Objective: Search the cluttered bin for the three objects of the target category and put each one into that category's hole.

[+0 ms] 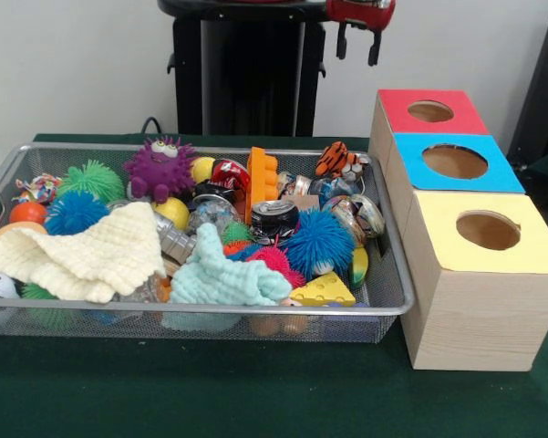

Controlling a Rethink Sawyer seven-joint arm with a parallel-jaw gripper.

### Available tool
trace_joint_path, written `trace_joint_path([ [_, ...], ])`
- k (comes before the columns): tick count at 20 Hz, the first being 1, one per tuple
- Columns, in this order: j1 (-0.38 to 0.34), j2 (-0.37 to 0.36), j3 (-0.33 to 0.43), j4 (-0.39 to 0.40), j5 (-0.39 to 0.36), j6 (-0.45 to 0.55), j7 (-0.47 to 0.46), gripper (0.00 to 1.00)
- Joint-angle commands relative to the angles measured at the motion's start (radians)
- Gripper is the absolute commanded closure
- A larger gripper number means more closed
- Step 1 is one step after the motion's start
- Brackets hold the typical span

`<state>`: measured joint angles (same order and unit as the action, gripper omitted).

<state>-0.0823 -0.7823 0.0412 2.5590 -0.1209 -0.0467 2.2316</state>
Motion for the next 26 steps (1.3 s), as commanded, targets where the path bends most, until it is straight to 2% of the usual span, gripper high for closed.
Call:
trace_joint_path([
  [1, 0.049, -0.001, -0.040, 0.012, 0.001, -0.143, 0.186, 0.00],
  [5, 0.033, 0.017, -0.029, -0.018, 0.004, -0.143, 0.168, 0.00],
  [9, 0.041, 0.016, -0.031, -0.083, 0.044, -0.079, 0.140, 0.00],
  [12, 0.018, 0.008, 0.004, -0.144, 0.100, 0.066, 0.126, 0.00],
  [14, 0.035, 0.004, -0.006, -0.193, 0.130, 0.141, 0.113, 0.00],
  [16, 0.082, 0.011, -0.051, -0.245, 0.149, 0.152, 0.105, 0.00],
  [20, 0.126, 0.025, -0.092, -0.320, 0.165, 0.162, 0.102, 0.00],
  [26, 0.102, 0.023, -0.058, -0.355, 0.167, 0.197, 0.100, 0.00],
])
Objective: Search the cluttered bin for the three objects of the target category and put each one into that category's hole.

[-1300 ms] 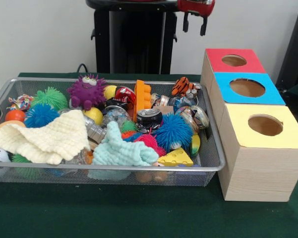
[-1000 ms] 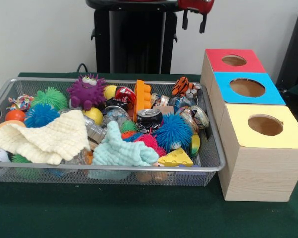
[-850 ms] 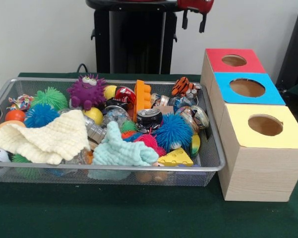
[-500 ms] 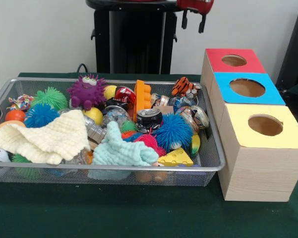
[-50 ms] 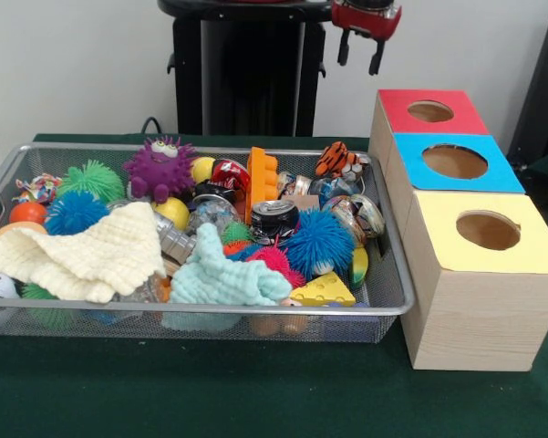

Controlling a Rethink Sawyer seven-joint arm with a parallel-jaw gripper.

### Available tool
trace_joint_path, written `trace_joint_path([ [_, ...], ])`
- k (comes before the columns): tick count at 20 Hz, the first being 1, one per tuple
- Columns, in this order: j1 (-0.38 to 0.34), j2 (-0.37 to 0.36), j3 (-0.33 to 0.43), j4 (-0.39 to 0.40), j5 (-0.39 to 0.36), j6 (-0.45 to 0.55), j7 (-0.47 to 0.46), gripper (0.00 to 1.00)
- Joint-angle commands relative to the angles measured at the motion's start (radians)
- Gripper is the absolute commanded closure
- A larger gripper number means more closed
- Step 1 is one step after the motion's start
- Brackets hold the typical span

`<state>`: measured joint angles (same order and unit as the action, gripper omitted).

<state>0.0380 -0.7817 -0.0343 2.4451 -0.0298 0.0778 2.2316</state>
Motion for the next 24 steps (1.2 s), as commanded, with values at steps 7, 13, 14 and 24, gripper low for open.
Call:
trace_joint_path([
  [7, -0.066, 0.055, 0.068, -0.286, 0.064, 0.100, 0.070, 0.00],
  [13, -0.101, 0.075, 0.092, -0.292, 0.035, 0.061, 0.059, 0.00],
  [14, -0.120, 0.074, 0.102, -0.294, 0.020, 0.058, 0.044, 0.00],
  [24, -0.227, 0.081, 0.154, -0.391, -0.060, 0.193, -0.076, 0.00],
])
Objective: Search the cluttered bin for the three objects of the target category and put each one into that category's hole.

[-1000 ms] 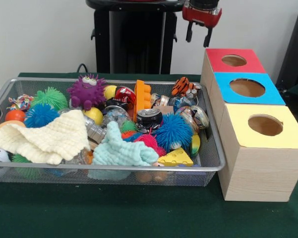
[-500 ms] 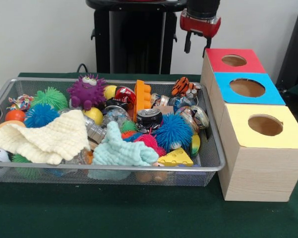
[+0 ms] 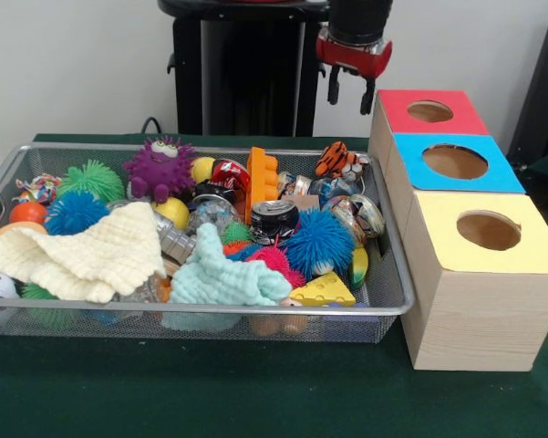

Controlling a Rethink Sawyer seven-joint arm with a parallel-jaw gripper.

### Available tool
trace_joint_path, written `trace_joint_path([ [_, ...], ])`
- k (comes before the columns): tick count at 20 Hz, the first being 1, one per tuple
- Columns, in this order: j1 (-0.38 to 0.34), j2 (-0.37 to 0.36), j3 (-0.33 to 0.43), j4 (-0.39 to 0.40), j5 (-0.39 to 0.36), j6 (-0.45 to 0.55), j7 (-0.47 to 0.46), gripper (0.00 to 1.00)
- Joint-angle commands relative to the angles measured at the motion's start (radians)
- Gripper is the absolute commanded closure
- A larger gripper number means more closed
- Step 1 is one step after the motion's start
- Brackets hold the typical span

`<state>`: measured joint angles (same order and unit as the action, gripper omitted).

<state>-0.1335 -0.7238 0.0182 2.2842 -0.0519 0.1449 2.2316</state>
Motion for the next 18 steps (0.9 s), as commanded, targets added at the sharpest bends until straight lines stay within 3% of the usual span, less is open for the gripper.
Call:
trace_joint_path([
  [1, -0.057, 0.024, 0.102, -0.233, -0.043, 0.129, -0.073, 0.00],
  [13, -0.072, 0.026, 0.117, -0.269, -0.075, 0.162, -0.042, 0.00],
  [18, -0.130, 0.035, 0.175, -0.221, -0.044, 0.115, -0.003, 0.00],
])
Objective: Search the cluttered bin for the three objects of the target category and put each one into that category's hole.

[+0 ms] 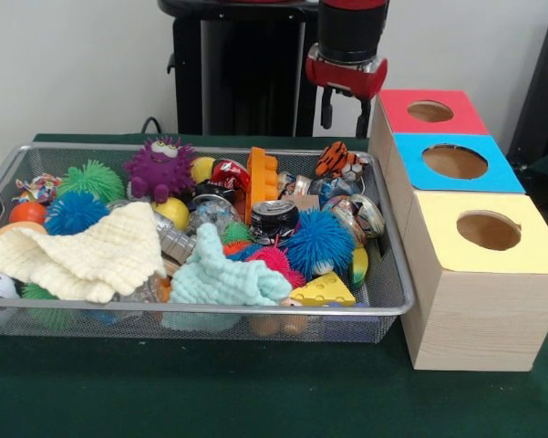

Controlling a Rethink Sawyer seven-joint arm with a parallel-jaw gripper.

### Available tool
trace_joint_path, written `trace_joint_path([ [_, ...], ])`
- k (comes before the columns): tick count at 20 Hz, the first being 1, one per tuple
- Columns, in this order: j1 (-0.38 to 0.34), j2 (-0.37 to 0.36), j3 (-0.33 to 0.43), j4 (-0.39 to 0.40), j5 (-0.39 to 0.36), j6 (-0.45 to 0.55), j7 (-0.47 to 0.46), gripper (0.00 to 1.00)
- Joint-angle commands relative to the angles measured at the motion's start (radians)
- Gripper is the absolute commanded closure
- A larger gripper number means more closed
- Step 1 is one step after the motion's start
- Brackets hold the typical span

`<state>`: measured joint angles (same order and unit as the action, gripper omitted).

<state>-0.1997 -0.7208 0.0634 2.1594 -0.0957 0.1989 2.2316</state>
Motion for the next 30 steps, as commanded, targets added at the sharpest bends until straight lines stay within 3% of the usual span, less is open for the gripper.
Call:
trace_joint_path([
  [1, -0.075, 0.040, 0.140, -0.088, -0.001, 0.040, 0.004, 0.00],
  [9, -0.166, 0.112, 0.212, -0.044, -0.007, -0.077, 0.052, 0.00],
  [13, -0.192, 0.035, 0.215, -0.022, -0.004, -0.019, 0.048, 0.00],
  [16, -0.133, -0.053, 0.157, -0.042, 0.017, 0.050, 0.071, 0.00],
  [20, -0.114, -0.102, 0.156, -0.048, 0.064, 0.144, 0.091, 0.00],
  [25, -0.135, -0.139, 0.182, 0.016, 0.093, 0.102, 0.117, 0.00],
  [30, -0.107, -0.213, 0.163, 0.047, 0.133, 0.146, 0.134, 0.00],
])
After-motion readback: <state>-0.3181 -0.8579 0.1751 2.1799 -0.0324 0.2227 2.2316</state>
